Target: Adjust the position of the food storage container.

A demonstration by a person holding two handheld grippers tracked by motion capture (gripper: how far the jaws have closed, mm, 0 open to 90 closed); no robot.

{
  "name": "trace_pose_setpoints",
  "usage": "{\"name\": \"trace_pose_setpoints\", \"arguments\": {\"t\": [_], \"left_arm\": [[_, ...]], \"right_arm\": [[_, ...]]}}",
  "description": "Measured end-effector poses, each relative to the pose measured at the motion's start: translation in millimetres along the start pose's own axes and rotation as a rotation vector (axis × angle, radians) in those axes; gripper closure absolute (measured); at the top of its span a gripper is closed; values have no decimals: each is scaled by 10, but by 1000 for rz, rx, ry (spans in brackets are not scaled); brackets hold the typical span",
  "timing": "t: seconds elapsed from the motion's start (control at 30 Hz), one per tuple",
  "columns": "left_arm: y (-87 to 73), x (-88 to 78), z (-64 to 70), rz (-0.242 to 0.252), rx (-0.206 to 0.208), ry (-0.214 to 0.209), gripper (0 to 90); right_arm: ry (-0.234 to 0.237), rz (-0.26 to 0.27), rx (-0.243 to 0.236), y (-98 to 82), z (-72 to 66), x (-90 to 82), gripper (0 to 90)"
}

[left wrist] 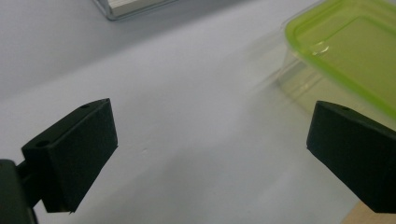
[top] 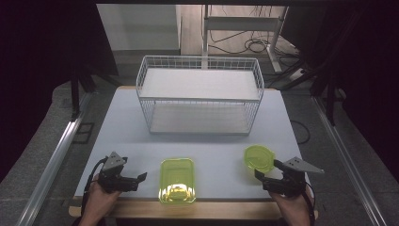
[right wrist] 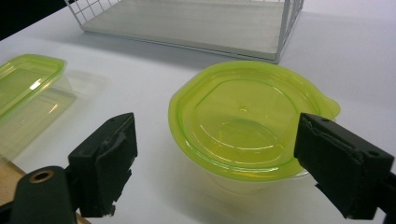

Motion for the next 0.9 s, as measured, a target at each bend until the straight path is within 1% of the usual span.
{"name": "trace_pose_setpoints", "arguments": {"t": [0.03, 0.07, 0.1, 0.13, 0.27, 0.33, 0.37, 0.4, 0.5, 0.53, 0.57, 0.6, 0.63, 0.67, 0.7, 0.73, 0.83, 0.87, 0.9], "left_arm": [[0, 0, 0, 0, 0, 0, 13], [-8, -1, 13, -3, 17, -1, 13], [-12, -3, 24, -3, 26, -4, 18], [-10, 6, 37, -11, 27, -5, 26], [-12, 4, 41, -10, 35, 1, 56], [-12, -2, 31, -7, 27, 4, 70], [-12, -2, 31, -7, 27, 4, 78], [-9, -13, 21, 0, 16, -3, 86], [-24, -19, 18, -5, 15, -20, 127], [-24, -19, 18, -5, 15, -20, 130], [-41, -6, 19, -16, 23, -15, 130], [-44, -3, 23, -17, 25, -14, 130], [-44, -4, 25, -16, 26, -14, 130], [-42, -8, 28, -14, 25, -14, 128], [-42, -8, 28, -14, 25, -14, 123], [-39, -15, 34, -6, 23, -16, 116], [-42, -19, 35, -5, 21, -15, 81], [-42, -21, 35, -3, 20, -12, 81], [-42, -25, 30, -2, 18, -9, 68]], "right_arm": [[0, 0, 0, 0, 0, 0, 144], [1, -2, -2, -1, 1, -1, 151], [3, -9, -6, -9, 1, 5, 165], [2, -12, -6, -13, 1, 9, 171], [3, -9, -17, -4, -14, 10, 221], [8, -9, -20, -3, -25, 10, 261], [8, -9, -20, -3, -25, 10, 261], [-2, -17, -32, -1, -31, 11, 296], [-9, -21, -36, 10, -45, 0, 401], [-9, -21, -36, 10, -45, 0, 401], [6, -27, -43, 23, -58, -8, 518], [14, -31, -49, 29, -67, -9, 568], [25, -42, -52, 34, -78, -7, 646], [39, -53, -57, 41, -92, -3, 698], [39, -53, -57, 41, -92, -3, 698], [50, -71, -77, 66, -120, 10, 807], [82, -97, -97, 115, -146, 49, 893], [82, -97, -97, 115, -146, 49, 893], [92, -109, -104, 153, -151, 79, 895]]}}
Point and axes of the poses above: each handheld gripper's, and its own axes: x roughly forward along the jaws, y roughly out of its top, z roughly to its right, the point moved 5 cm from there along x, roughly forward along the jaws, and after that the axes turned 15 degrees about y, right-handed, at the moved point
